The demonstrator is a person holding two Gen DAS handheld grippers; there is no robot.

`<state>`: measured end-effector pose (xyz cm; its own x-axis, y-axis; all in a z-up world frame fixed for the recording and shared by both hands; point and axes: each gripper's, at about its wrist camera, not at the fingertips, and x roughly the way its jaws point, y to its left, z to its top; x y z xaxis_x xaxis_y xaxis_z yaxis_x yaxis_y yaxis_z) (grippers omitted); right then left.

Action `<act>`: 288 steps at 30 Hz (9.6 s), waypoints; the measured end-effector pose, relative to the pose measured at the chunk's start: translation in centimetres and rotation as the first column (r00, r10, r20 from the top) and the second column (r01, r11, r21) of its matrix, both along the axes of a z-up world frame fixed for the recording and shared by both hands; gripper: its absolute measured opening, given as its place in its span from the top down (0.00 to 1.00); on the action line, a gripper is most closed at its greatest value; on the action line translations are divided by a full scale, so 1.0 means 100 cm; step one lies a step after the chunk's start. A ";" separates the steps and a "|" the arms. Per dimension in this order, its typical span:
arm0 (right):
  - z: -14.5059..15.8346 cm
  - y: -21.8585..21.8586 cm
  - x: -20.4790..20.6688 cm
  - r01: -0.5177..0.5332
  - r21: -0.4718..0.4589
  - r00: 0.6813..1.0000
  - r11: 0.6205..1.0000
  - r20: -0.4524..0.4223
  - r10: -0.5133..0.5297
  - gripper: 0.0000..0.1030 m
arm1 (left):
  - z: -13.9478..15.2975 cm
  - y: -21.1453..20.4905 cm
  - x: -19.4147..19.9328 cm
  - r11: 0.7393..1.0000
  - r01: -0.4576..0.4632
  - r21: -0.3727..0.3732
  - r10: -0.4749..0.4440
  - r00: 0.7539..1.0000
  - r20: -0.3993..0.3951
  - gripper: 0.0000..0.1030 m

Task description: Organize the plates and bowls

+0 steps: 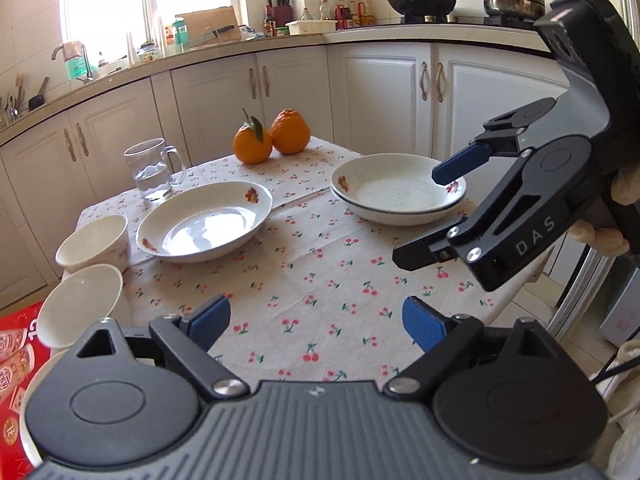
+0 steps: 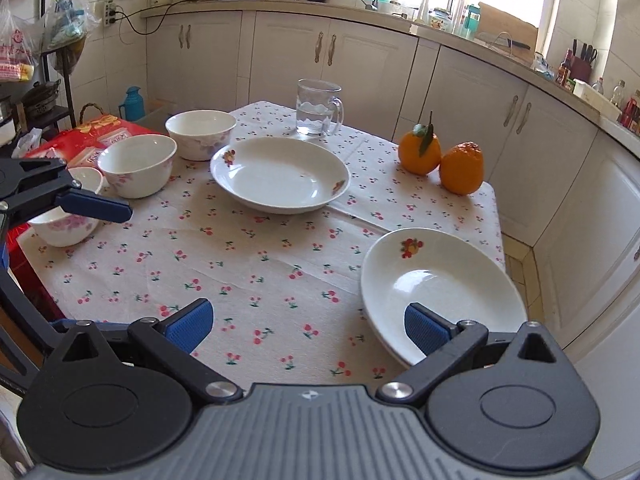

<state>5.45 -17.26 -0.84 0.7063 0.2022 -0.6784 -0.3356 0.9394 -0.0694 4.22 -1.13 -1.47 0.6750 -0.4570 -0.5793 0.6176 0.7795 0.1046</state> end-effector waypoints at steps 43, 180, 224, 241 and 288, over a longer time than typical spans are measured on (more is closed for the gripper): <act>-0.007 0.186 0.057 -0.430 0.083 0.899 0.899 -0.055 0.435 0.01 | -0.032 0.153 0.002 0.967 -0.248 0.055 0.251 0.966 -0.064 0.10; -0.008 -0.123 0.185 -0.167 0.263 0.936 0.950 -0.262 0.237 0.24 | -0.007 -0.114 0.084 0.995 0.078 0.059 -0.072 0.994 -0.086 0.15; -0.045 -0.196 0.157 0.012 0.292 0.952 0.956 -0.295 0.078 0.24 | -0.025 -0.161 0.102 0.976 0.195 0.097 -0.183 0.976 -0.122 0.15; -0.038 -0.207 0.133 0.071 0.285 0.957 0.956 -0.288 0.015 0.24 | -0.027 -0.160 0.107 0.972 0.218 0.087 -0.209 0.973 -0.102 0.15; -0.015 -0.148 0.066 0.170 0.040 0.978 0.985 -0.127 -0.164 0.00 | -0.010 -0.131 0.084 0.972 0.234 -0.005 -0.234 0.971 -0.048 0.13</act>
<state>12.09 -32.05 -2.33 0.6450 0.1248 -0.7539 -0.1770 0.9841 0.0114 12.61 -14.26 -2.44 0.5209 -0.5985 -0.6086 0.7873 0.6124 0.0715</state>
